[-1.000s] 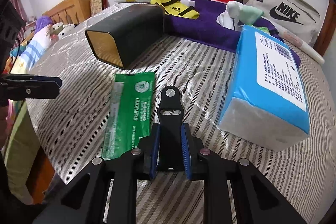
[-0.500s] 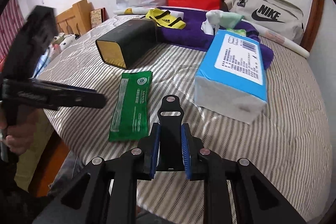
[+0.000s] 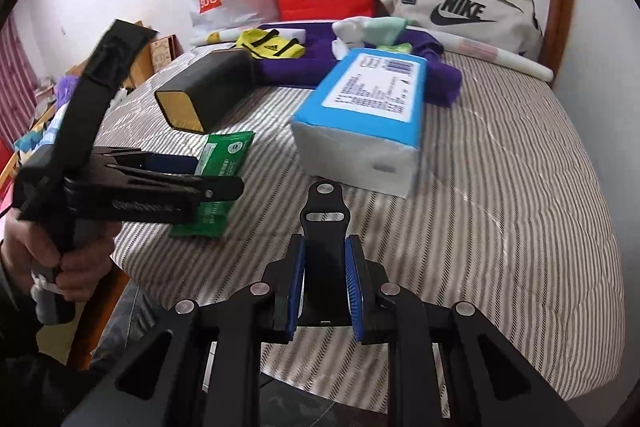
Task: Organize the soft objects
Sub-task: 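Grasp the green packet with the left tool while the right tool grasps the black strap, then carry the green packet and black strap over the purple towel with both tools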
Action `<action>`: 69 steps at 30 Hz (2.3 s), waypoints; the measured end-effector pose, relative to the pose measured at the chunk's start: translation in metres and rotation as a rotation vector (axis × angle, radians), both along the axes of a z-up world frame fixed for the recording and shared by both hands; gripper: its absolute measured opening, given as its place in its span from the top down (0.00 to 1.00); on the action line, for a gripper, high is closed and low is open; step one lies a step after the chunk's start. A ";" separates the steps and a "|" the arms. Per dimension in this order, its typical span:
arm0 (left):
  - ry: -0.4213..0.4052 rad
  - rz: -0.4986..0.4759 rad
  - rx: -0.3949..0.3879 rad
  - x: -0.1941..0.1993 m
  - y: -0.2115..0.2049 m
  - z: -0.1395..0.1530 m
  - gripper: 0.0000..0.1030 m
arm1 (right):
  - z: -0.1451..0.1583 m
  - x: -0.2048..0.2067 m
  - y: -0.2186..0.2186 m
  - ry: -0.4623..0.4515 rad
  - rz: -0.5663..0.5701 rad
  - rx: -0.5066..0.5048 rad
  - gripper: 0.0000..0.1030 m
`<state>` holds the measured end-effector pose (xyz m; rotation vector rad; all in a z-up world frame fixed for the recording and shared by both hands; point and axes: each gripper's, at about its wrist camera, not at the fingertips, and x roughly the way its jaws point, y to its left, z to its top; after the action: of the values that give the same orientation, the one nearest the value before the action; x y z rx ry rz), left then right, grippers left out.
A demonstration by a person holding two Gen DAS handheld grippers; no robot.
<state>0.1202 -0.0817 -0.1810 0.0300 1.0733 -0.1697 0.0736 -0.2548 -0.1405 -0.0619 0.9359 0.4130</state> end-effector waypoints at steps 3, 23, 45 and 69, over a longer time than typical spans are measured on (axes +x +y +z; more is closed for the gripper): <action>-0.022 0.008 0.058 0.000 -0.007 -0.001 0.27 | 0.001 0.000 -0.005 -0.005 -0.006 0.021 0.80; -0.059 0.061 -0.020 -0.014 0.034 0.000 0.71 | -0.001 -0.003 -0.003 0.014 -0.013 0.043 0.80; -0.187 -0.015 -0.170 -0.043 0.062 0.068 0.76 | 0.037 -0.004 0.024 -0.048 0.033 0.018 0.80; -0.229 0.111 -0.173 0.009 0.117 0.104 0.76 | 0.077 0.068 0.024 -0.101 -0.015 0.038 0.80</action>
<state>0.1288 0.0355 -0.0766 -0.1624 0.8264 -0.1547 0.1418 -0.2312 -0.0636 -0.0410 0.8289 0.4098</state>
